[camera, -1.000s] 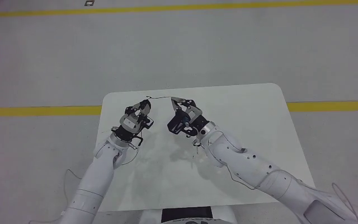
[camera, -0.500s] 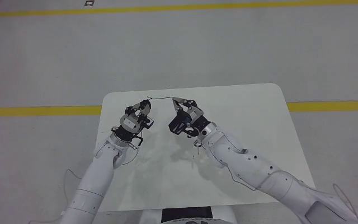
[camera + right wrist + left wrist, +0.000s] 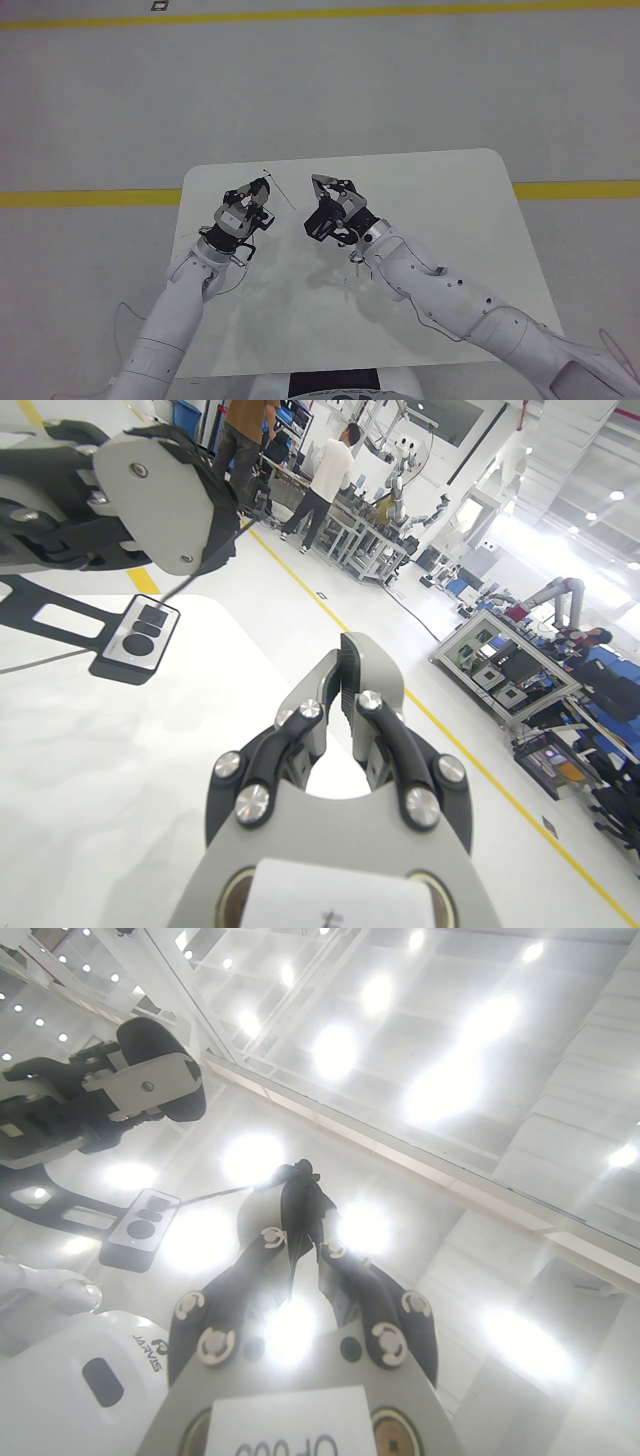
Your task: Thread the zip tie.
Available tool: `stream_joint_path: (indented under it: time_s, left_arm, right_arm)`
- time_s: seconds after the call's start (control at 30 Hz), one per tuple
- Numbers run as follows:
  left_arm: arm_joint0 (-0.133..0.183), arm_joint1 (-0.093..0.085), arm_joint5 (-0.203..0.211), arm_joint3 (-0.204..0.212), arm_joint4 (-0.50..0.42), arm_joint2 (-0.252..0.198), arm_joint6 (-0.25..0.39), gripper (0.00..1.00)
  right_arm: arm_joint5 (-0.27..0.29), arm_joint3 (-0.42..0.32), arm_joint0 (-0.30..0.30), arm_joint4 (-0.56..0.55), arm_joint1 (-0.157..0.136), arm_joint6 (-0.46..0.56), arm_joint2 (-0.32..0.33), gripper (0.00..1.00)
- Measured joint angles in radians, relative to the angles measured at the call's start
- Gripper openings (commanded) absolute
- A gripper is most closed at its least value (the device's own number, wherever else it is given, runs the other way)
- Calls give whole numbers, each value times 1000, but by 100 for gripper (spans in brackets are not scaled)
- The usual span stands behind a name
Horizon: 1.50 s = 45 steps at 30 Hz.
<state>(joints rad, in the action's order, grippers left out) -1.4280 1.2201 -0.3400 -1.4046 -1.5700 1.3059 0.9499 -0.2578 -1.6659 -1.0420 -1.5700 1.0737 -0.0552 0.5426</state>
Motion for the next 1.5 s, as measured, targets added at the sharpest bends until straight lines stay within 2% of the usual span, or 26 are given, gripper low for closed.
stream_joint_path:
  time_s: [0.1, 0.17, 0.2, 0.27, 0.43, 0.57, 0.6, 0.67, 0.7, 1.0, 1.23, 1.5]
  left_arm:
    - [0, 0, 0, 0, 0, 0, 0, 0]
    - [0, 0, 0, 0, 0, 0, 0, 0]
    - [0, 0, 0, 0, 0, 0, 0, 0]
    - [0, 0, 0, 0, 0, 0, 0, 0]
    - [0, 0, 0, 0, 0, 0, 0, 0]
    - [0, 0, 0, 0, 0, 0, 0, 0]
    - [0, 0, 0, 0, 0, 0, 0, 0]
    - [0, 0, 0, 0, 0, 0, 0, 0]
    - [0, 0, 0, 0, 0, 0, 0, 0]
    - [0, 0, 0, 0, 0, 0, 0, 0]
    - [0, 0, 0, 0, 0, 0, 0, 0]
    - [0, 0, 0, 0, 0, 0, 0, 0]
  right_arm:
    - [4, -4, -1, 0, -3, 4, -2, 0]
    - [15, -9, -3, 0, -5, 12, -1, 70]
    - [23, -10, -5, 0, -7, 16, -1, 84]
    - [58, -8, -7, 0, -12, 30, -3, 94]
    - [157, -17, -36, 1, -24, 36, 4, 92]
    - [226, -35, -62, 7, -27, 11, 24, 75]
    - [233, -41, -67, 9, -26, -1, 28, 64]
    - [247, -52, -77, 20, -23, -31, 38, 55]
    - [249, -54, -80, 25, -21, -43, 42, 49]
    - [247, -48, -88, 58, 10, -73, 61, 34]
    - [250, -25, -72, 70, 46, -73, 48, 26]
    - [226, 1, -66, 65, 78, -64, 51, 16]
